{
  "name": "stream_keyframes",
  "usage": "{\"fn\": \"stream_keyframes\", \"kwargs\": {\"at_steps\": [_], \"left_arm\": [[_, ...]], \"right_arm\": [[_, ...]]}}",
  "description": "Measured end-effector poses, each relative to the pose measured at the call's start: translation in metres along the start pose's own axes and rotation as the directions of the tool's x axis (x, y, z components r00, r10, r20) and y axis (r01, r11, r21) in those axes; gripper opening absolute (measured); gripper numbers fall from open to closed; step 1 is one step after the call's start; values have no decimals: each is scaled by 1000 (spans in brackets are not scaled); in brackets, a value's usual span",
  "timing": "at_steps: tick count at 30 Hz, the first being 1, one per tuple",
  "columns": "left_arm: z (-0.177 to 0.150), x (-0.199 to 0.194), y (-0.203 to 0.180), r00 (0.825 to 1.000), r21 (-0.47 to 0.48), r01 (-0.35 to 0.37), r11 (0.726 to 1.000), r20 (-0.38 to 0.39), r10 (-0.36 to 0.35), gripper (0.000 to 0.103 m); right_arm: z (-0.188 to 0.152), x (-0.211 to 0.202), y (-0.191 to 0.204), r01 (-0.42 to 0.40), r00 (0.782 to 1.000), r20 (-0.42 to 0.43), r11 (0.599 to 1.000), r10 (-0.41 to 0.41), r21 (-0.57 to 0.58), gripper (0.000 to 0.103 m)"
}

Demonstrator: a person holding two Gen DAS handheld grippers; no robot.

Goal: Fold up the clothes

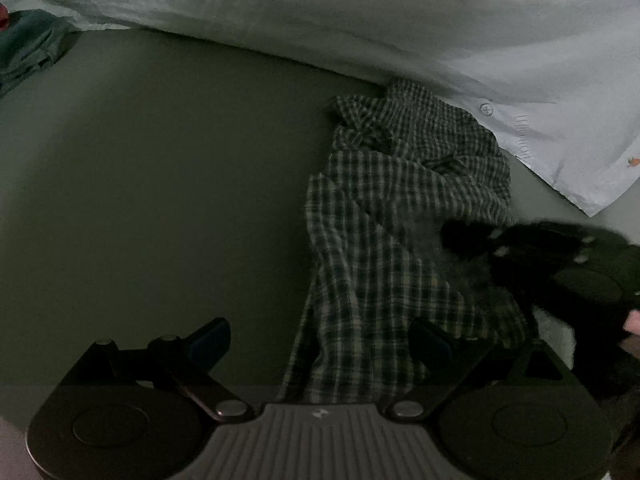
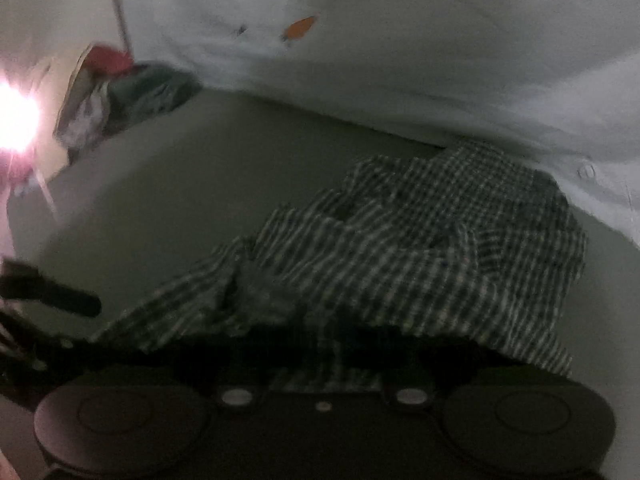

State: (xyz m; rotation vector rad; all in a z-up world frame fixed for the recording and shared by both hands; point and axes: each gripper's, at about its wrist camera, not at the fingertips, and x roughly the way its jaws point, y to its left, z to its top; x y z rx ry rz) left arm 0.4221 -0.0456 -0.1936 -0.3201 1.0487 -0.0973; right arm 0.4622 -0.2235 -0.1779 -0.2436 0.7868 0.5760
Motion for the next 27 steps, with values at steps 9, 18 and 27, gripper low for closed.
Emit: {"fn": "stream_keyframes", "kwargs": {"at_steps": [9,18,27], "left_arm": [[-4,12,-4,996,44,-85,995,2,85,98],[0,5,7,986,-26,-158,987,49,159,98],[3,16,-12,984,62,-175,983,35,173,98]], "right_arm": [[10,-5,-39,115,989,74,986,-124,123,6],[-19,-73,-90,163,930,237,893,-281,419,27],[-83,-75,-71,103,995,-20,957,-101,272,11]]}}
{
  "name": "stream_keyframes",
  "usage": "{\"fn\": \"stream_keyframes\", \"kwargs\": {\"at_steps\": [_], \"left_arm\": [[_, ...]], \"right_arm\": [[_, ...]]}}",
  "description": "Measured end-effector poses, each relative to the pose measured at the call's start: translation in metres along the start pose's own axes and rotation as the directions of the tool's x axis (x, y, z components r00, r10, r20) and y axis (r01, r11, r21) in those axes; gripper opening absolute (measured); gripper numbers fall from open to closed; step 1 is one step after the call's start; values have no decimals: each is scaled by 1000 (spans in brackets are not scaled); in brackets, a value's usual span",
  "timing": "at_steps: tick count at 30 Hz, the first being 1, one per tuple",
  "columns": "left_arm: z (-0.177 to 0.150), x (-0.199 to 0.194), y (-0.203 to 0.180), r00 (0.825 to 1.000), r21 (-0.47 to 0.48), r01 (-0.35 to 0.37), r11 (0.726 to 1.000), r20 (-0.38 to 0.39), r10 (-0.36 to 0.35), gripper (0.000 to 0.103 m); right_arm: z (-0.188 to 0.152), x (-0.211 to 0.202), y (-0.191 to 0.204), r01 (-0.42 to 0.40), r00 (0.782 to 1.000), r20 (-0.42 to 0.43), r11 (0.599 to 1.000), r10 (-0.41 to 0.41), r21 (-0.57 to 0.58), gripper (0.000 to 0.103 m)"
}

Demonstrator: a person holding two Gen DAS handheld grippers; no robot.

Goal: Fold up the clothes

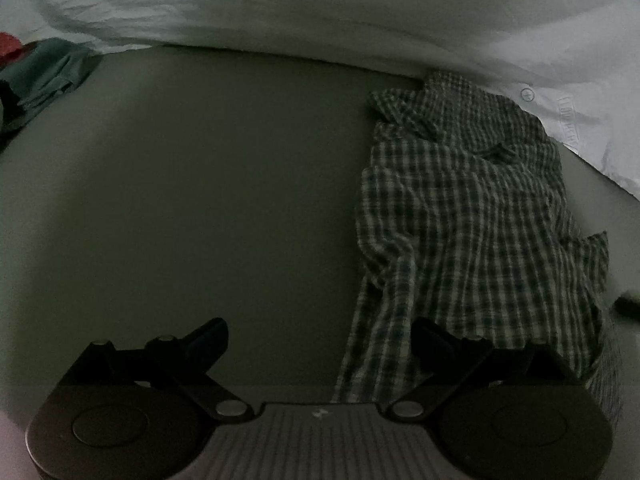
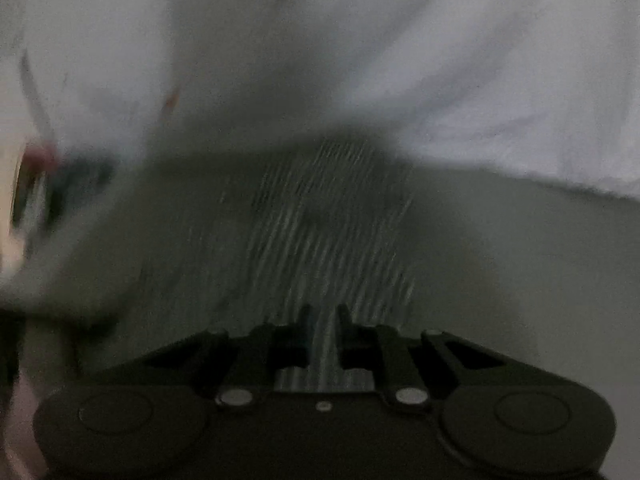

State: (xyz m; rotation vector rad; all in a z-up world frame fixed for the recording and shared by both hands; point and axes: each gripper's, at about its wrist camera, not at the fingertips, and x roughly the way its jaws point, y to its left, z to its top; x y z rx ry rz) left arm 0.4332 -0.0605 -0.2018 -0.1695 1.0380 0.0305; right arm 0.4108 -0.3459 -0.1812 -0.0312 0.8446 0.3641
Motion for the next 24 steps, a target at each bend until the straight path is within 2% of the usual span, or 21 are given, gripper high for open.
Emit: {"fn": "stream_keyframes", "kwargs": {"at_steps": [3,6,12,14,15,17,18,19,21,24], "left_arm": [[1,-5,3,1000,-5,-2,1000,16,2,98],[3,-11,10,999,-23,2,1000,34,-2,98],[10,-21,21,997,-79,18,997,80,-11,98],[11,-27,24,995,-91,17,996,95,-8,98],[12,-28,25,995,-96,20,995,99,-11,98],[13,-31,29,995,-114,43,993,96,-32,98],[14,-33,31,995,-123,59,991,91,-49,98],[13,-34,33,994,-126,83,988,77,-74,98],[11,-35,36,991,-134,131,982,48,-126,98],[5,-37,32,983,-124,181,976,4,-182,98]], "right_arm": [[-2,13,22,-18,1000,0,998,18,-57,11],[18,20,34,-70,995,66,995,75,-73,12],[49,49,57,-126,988,77,983,137,-133,13],[54,42,59,-153,981,104,980,167,-129,17],[56,38,58,-155,978,119,980,169,-124,23],[50,25,52,-104,984,129,984,123,-141,24],[44,17,50,-62,988,126,983,84,-171,29],[35,9,47,-13,992,120,977,39,-211,45],[13,-4,43,39,995,103,961,-11,-273,57],[-22,-23,39,50,998,46,931,-36,-361,58]]}}
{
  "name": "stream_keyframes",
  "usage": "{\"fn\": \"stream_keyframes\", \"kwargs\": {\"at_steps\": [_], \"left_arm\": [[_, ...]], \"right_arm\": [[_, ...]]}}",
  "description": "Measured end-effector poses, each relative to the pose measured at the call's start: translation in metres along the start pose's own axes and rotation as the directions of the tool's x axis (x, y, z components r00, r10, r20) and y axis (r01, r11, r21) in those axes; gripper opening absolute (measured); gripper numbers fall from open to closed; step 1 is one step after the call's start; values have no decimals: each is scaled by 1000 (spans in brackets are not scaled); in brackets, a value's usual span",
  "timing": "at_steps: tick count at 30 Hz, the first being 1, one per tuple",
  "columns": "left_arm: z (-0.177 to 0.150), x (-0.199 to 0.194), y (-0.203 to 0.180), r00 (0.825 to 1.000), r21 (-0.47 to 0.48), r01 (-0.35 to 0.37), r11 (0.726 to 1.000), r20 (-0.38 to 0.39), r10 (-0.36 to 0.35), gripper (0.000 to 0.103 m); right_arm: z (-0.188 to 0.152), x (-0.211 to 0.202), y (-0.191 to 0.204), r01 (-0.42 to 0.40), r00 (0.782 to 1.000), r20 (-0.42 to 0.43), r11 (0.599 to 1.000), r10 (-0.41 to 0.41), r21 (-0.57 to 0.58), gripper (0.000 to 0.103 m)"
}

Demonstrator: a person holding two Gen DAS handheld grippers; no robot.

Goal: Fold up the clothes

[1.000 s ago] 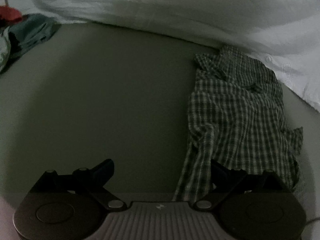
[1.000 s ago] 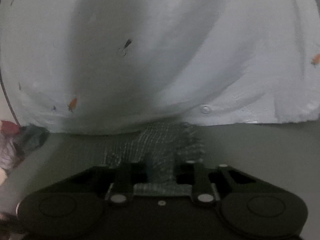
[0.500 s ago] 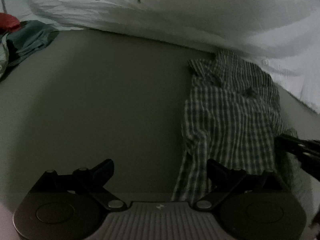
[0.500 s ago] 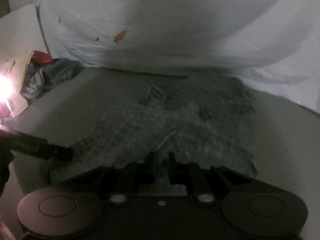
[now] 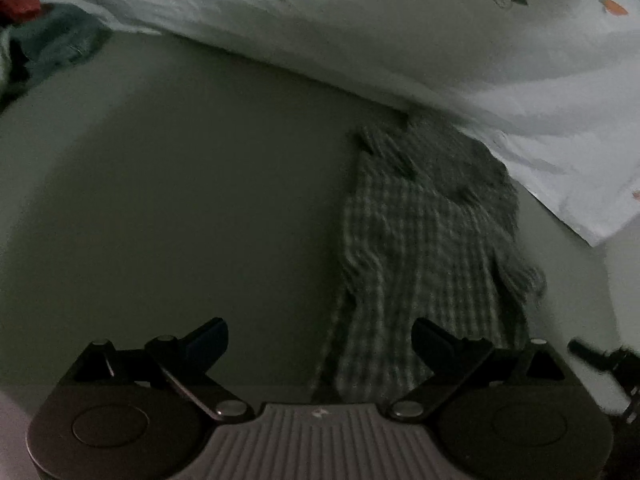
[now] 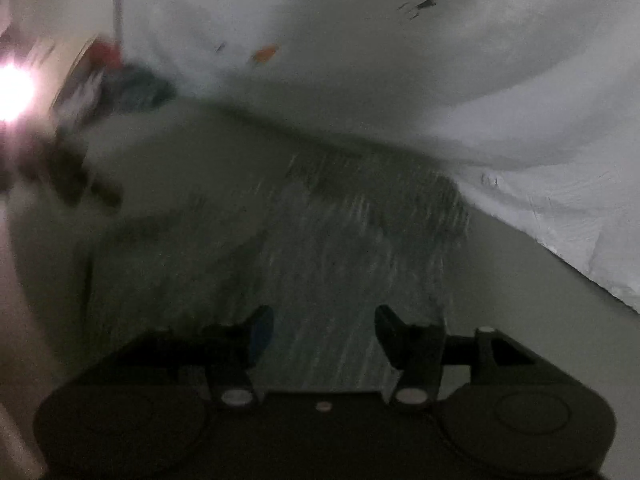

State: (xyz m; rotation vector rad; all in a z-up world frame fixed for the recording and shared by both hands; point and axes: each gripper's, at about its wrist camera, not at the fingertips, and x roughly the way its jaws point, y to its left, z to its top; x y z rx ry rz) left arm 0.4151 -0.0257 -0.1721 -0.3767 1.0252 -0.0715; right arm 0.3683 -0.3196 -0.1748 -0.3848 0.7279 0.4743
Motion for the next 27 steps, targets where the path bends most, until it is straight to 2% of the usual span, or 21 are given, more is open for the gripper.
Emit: {"fn": "stream_keyframes", "kwargs": {"at_steps": [2,4,7,9,13,14,15,17,19,22,25,27], "left_arm": [[-4,2,-1,997,-6,53,999,-55,-54,98],[-9,-1,0,992,-43,100,994,-78,-104,98],[-18,-5,4,978,-105,174,979,-100,-185,98],[-27,-6,9,964,-160,225,961,-105,-243,98],[-51,-2,16,935,-272,296,916,-116,-336,98],[-57,-2,15,936,-269,293,918,-115,-333,98],[-63,-3,14,938,-263,288,921,-114,-326,98],[-73,0,11,932,-268,303,914,-115,-343,100],[-81,12,8,913,-294,327,898,-148,-381,101],[-83,24,-4,913,-259,315,913,-182,-366,101],[-73,38,-10,884,-308,381,872,-157,-441,102],[-68,54,-10,860,-386,411,826,-136,-491,102]], "right_arm": [[-19,-8,8,2,1000,-28,998,-3,-60,60],[-35,-13,14,11,998,-54,995,-16,-102,66],[-46,-16,23,-2,996,-86,985,-13,-170,68],[-53,-14,37,9,995,-92,967,-33,-256,70],[-68,-2,62,35,992,-93,904,-83,-427,69],[-69,0,65,44,992,-84,895,-90,-445,70],[-68,1,65,60,992,-68,892,-101,-447,69],[-64,5,63,115,990,-23,888,-140,-445,58],[-54,5,57,145,988,22,895,-150,-422,37],[-35,0,47,176,984,90,919,-154,-353,32],[-18,-6,33,181,981,126,942,-150,-284,32],[-9,-5,21,173,981,133,954,-144,-247,32]]}}
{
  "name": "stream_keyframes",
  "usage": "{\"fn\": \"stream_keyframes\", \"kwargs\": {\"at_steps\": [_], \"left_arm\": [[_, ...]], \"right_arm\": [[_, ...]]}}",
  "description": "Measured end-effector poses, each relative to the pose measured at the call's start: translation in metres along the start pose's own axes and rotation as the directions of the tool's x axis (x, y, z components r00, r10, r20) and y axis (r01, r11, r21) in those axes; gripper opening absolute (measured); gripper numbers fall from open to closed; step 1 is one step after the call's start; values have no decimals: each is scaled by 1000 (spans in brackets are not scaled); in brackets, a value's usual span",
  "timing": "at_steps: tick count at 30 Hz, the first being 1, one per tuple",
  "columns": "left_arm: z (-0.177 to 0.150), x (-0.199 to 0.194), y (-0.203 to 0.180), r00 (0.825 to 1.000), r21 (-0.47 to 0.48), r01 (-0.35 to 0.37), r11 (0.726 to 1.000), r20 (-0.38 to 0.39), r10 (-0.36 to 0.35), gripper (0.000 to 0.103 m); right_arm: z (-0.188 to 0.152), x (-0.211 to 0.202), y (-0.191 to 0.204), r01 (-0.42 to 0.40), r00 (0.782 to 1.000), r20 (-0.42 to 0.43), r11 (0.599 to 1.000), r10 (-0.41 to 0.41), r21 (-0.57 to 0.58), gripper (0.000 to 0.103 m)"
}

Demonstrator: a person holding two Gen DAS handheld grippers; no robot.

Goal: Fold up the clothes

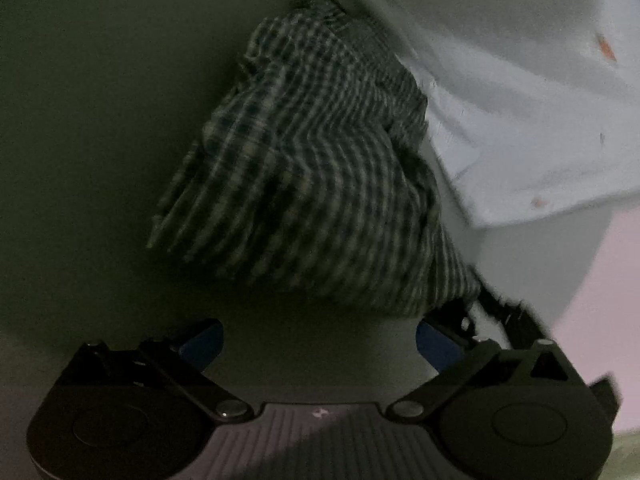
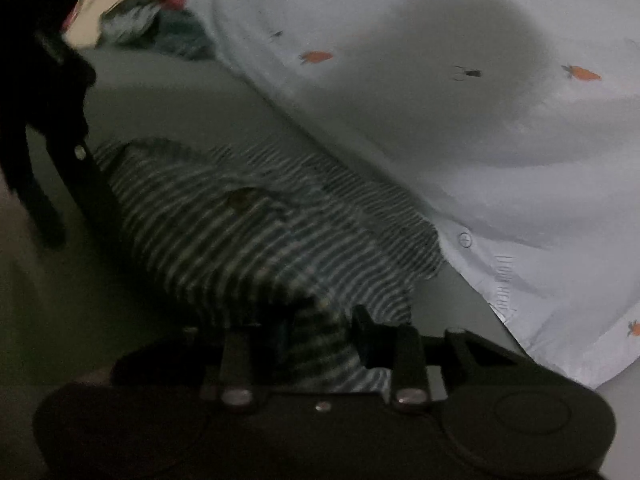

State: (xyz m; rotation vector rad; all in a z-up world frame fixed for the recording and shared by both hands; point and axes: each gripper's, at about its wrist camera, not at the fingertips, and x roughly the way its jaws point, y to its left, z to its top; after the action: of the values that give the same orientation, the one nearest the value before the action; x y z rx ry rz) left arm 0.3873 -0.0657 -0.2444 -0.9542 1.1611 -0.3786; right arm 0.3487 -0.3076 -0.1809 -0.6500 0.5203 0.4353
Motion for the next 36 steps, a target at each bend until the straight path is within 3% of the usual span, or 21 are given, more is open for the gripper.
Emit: {"fn": "stream_keyframes", "kwargs": {"at_steps": [4,6,9,11,12,14,16,17,20,24,26,27,28,31,36], "left_arm": [[21,23,14,996,-171,84,982,32,-80,102],[31,27,23,990,-266,137,954,49,-129,102],[39,31,37,972,-418,234,878,90,-216,95],[42,34,47,956,-512,290,808,123,-265,78],[43,35,52,950,-553,307,774,136,-280,74],[46,37,57,942,-594,329,734,155,-297,63],[50,38,55,942,-600,330,728,155,-299,59],[53,39,53,941,-602,331,726,154,-302,58],[59,43,46,941,-596,328,733,140,-308,57],[66,46,42,947,-594,308,743,119,-297,58],[65,46,40,954,-587,294,755,128,-272,54],[63,44,38,958,-579,283,765,134,-253,47],[62,43,36,962,-570,272,775,140,-235,34],[49,29,27,957,-526,288,800,187,-221,27],[-1,-2,20,938,-510,340,790,243,-247,24]], "right_arm": [[8,6,-17,8,1000,7,999,-9,51,32],[7,7,-21,8,1000,1,997,-8,79,32],[6,9,-22,2,1000,-18,996,0,86,32],[5,8,-20,-13,1000,-25,997,15,75,32],[4,6,-18,-23,999,-29,998,25,65,33],[1,1,-14,-43,998,-36,998,44,36,43],[-3,-4,-6,-83,996,-47,996,81,-39,67],[-5,-6,-1,-110,993,-62,990,105,-84,72],[-12,-5,23,-166,982,-127,960,140,-226,76],[-19,18,46,-170,972,-207,933,107,-317,79],[-19,31,46,-126,976,-208,935,57,-332,63],[-17,35,43,-106,978,-204,939,40,-326,27],[-14,35,38,-107,980,-196,946,47,-307,14],[-4,20,31,-111,986,-150,941,65,-320,10],[-7,-41,28,-183,983,-82,923,165,-340,9]]}}
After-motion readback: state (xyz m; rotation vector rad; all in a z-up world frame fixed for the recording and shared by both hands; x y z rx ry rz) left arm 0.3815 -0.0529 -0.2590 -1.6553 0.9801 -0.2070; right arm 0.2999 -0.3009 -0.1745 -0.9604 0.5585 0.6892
